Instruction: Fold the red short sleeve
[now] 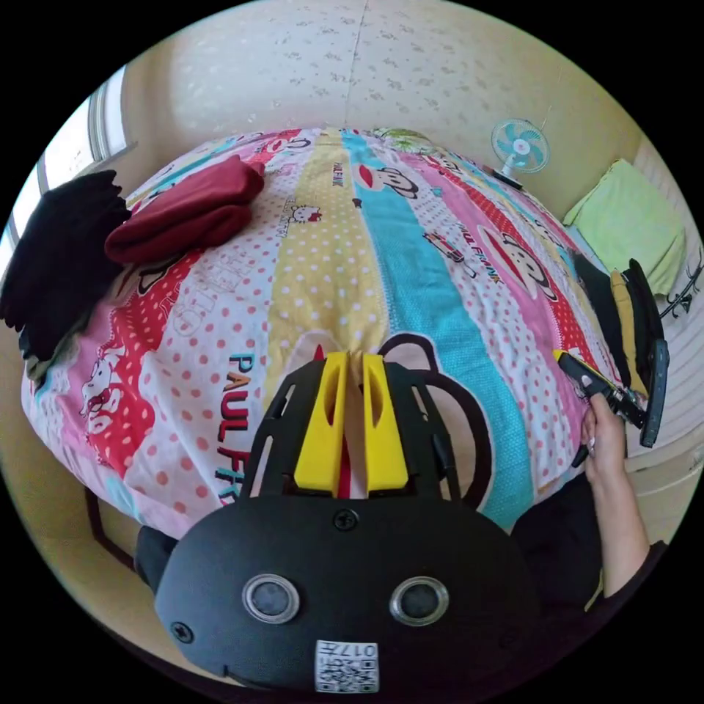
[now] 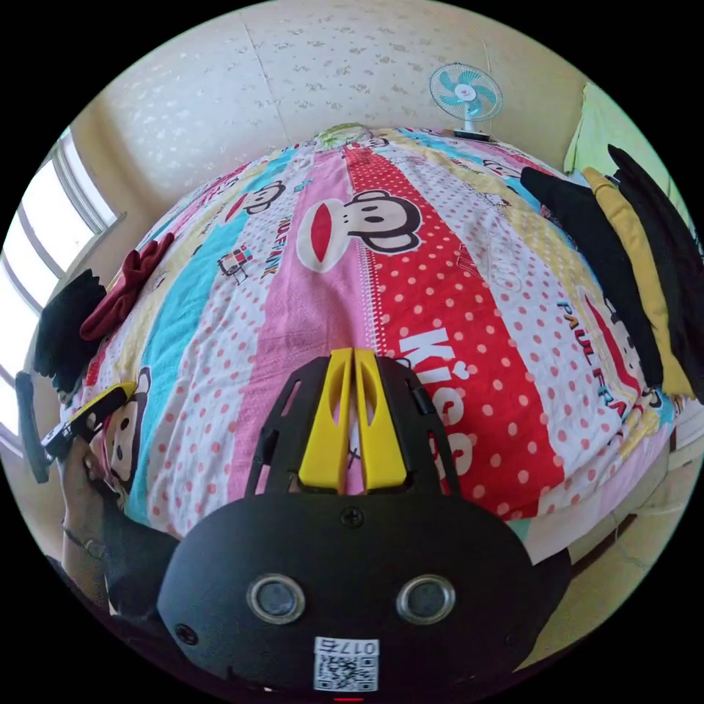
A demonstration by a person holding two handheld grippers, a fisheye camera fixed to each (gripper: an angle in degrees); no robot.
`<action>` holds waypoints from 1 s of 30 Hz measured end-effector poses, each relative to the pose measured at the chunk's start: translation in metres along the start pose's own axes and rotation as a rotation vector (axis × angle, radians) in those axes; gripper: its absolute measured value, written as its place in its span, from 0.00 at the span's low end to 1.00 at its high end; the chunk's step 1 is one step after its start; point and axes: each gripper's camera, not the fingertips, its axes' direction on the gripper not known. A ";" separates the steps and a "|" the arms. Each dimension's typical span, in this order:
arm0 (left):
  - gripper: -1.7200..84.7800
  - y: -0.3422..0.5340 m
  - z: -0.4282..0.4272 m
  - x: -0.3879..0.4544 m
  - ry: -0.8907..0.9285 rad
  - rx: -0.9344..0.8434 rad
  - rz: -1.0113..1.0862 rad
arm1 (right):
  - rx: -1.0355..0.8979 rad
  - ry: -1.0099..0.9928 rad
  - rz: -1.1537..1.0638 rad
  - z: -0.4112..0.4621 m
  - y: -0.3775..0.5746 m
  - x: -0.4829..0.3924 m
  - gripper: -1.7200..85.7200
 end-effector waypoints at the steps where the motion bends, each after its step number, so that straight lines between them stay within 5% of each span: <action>1: 0.03 -0.005 -0.005 0.004 -0.022 -0.019 0.002 | 0.000 0.016 -0.007 0.000 -0.001 -0.006 0.03; 7: 0.01 -0.047 0.003 0.028 -0.027 -0.401 0.178 | 0.000 0.096 -0.061 0.001 -0.004 -0.035 0.03; 10: 0.01 -0.055 0.013 0.033 -0.033 -0.446 0.192 | 0.000 0.099 -0.062 0.000 -0.006 -0.041 0.03; 26: 0.02 -0.011 -0.017 0.023 -0.206 -0.154 0.048 | 0.008 0.135 -0.083 -0.002 -0.012 -0.053 0.03; 30: 0.02 -0.007 -0.035 -0.046 0.026 -0.234 -0.034 | 0.004 0.106 -0.071 -0.003 -0.014 -0.045 0.03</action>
